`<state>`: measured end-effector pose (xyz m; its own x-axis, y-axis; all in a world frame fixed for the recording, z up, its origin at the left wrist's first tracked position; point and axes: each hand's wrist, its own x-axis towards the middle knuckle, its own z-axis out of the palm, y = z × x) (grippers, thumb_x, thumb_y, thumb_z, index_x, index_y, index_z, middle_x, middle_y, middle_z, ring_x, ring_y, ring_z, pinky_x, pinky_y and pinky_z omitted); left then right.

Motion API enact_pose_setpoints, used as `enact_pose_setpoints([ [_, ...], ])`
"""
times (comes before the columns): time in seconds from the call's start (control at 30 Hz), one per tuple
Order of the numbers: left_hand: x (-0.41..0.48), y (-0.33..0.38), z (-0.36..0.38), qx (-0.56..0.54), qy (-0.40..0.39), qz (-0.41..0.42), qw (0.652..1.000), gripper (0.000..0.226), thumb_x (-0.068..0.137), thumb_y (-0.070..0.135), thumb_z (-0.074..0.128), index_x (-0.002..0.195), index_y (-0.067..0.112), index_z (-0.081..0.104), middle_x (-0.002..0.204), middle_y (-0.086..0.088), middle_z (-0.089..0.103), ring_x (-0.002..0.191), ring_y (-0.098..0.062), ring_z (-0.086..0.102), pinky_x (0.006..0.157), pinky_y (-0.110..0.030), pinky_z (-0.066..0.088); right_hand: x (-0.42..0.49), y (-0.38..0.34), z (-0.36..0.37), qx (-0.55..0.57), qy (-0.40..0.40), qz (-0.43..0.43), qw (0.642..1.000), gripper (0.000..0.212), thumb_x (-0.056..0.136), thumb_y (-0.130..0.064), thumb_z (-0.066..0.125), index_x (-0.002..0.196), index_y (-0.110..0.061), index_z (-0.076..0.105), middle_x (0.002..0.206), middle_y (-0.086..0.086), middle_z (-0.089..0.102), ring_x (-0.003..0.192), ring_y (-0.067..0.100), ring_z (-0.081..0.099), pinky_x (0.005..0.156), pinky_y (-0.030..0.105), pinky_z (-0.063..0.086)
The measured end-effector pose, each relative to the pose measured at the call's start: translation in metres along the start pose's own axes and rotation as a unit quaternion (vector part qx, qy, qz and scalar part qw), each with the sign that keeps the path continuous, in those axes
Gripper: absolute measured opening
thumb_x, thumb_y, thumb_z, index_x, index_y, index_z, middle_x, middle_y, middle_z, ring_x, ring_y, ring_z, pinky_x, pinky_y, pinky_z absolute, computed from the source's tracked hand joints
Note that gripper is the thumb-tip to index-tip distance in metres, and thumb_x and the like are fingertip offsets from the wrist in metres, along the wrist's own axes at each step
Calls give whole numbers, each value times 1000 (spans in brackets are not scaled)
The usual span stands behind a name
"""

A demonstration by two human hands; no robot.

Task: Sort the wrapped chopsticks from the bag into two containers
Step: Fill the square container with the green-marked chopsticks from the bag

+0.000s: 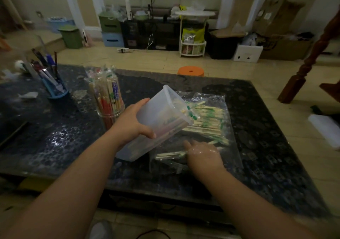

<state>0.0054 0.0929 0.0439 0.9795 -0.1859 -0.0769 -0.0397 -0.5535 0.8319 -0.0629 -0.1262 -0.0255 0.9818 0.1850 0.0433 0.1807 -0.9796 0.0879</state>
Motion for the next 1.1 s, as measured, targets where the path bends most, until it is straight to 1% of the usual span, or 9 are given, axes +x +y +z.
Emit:
enact_pose_setpoints([
  [0.13, -1, 1, -1, -6, -3, -10, 1000, 122, 39, 32, 83, 150, 44, 33, 142, 7, 40, 128, -22, 41, 105, -54, 42, -20, -8, -14, 44, -2, -42, 998, 30, 94, -15, 50, 124, -17, 53, 114, 9, 61, 101, 32, 62, 75, 36, 47],
  [0.27, -2, 3, 0, -11, -1, 1, 1000, 120, 40, 34, 82, 149, 43, 35, 142, 8, 40, 130, -21, 40, 106, -51, 41, -27, -9, -36, 59, 111, -87, 988, 18, 69, -28, 68, 81, -18, 59, 65, 2, 61, 53, 28, 59, 44, 27, 30],
  [0.4, -2, 1, 1, -18, -2, 3, 1000, 121, 36, 35, 84, 147, 47, 36, 142, 6, 45, 128, -22, 44, 106, -54, 42, -27, -7, -55, 134, 202, -99, 965, 14, 73, -34, 44, 74, -20, 47, 61, -1, 53, 48, 26, 51, 37, 27, 32],
  [0.6, -3, 1, -1, -4, -6, 0, 1000, 119, 40, 35, 82, 149, 46, 33, 141, 7, 41, 127, -22, 42, 102, -51, 43, -21, 6, -70, 369, 233, 67, 897, 21, 96, -33, 52, 81, -22, 44, 68, -4, 48, 61, 17, 50, 54, 35, 38],
  [0.7, -2, 0, 1, 8, -2, 6, 1000, 121, 37, 39, 82, 148, 47, 34, 142, 7, 41, 127, -22, 43, 104, -54, 43, -14, 16, -75, 412, 275, 130, 859, 22, 98, -35, 51, 80, -22, 49, 62, -3, 52, 55, 6, 52, 47, 16, 35],
  [0.8, -2, 0, 1, 11, -1, 4, 1000, 123, 35, 40, 82, 149, 46, 34, 143, 6, 41, 129, -23, 43, 106, -54, 42, -8, 23, -82, 446, 303, 177, 824, 26, 100, -28, 53, 77, -18, 48, 62, -5, 48, 52, 5, 46, 47, 11, 33],
  [0.87, -2, 1, 1, 13, -3, 2, 1000, 125, 35, 41, 81, 150, 45, 33, 142, 6, 41, 129, -23, 42, 106, -54, 41, -4, 29, -86, 483, 325, 208, 786, 26, 98, -26, 55, 74, -18, 47, 65, -4, 50, 55, 3, 45, 50, 11, 33],
  [0.93, -2, 1, 0, 12, -5, 1, 1000, 125, 35, 40, 82, 150, 45, 32, 142, 6, 40, 129, -23, 42, 106, -55, 41, 1, 32, -87, 551, 341, 234, 725, 22, 97, -25, 56, 76, -18, 50, 69, -1, 55, 60, 10, 51, 58, 25, 42],
  [1.1, 0, -1, 1, 5, -6, 2, 1000, 121, 39, 36, 85, 148, 45, 34, 140, 7, 42, 126, -22, 44, 104, -54, 43, 10, 42, -92, 718, 365, 338, 487, 15, 94, -24, 52, 81, -17, 52, 66, 2, 48, 56, 15, 46, 52, 32, 37],
])
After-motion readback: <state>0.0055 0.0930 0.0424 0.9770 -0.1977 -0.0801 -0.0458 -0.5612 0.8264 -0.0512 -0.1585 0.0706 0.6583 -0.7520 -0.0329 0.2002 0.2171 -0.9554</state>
